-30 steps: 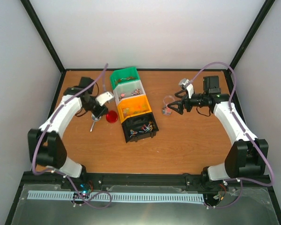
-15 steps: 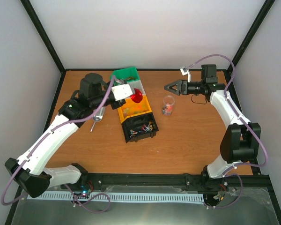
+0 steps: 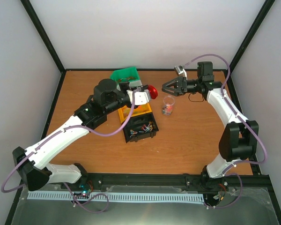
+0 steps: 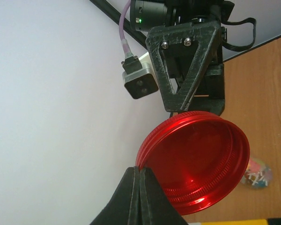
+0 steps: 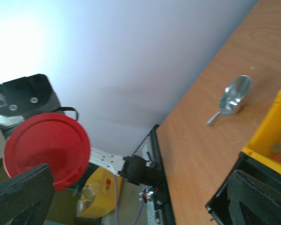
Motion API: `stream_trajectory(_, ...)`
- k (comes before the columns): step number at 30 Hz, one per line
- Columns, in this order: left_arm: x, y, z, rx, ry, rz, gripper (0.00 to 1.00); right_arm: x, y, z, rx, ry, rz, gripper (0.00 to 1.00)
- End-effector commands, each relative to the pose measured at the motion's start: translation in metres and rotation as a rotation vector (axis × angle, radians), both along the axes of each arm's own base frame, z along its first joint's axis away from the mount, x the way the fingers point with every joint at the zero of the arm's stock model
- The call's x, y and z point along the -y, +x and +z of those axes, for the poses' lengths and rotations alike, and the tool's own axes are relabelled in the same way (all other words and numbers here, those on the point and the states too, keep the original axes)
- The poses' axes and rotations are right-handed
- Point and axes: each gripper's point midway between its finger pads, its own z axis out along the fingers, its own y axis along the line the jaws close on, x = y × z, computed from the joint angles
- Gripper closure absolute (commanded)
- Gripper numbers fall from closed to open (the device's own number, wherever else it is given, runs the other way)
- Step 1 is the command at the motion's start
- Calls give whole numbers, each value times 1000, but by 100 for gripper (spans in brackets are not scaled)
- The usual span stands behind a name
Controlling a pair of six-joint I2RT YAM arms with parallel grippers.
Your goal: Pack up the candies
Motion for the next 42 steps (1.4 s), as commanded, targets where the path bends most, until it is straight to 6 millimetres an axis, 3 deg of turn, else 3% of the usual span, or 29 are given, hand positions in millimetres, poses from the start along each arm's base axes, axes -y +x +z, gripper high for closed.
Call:
stream_trajectory(1, 14, 5, 27, 132, -70, -5, 99, -3, -14, 17, -86, 92, 132, 0)
stream_trajectory(9, 27, 6, 20, 196, -81, -13, 99, 0, -27, 41, -121, 170, 211, 0)
stream_trajectory(23, 37, 16, -7, 249, -71, 3, 99, -7, -40, 52, -104, 174, 237, 0)
stream_trajectory(33, 42, 21, -4, 284, -100, 13, 99, -13, -45, 51, -122, 172, 254, 0)
stream_trajectory(42, 42, 21, -13, 291, -83, 13, 99, -14, -43, 52, -121, 171, 259, 18)
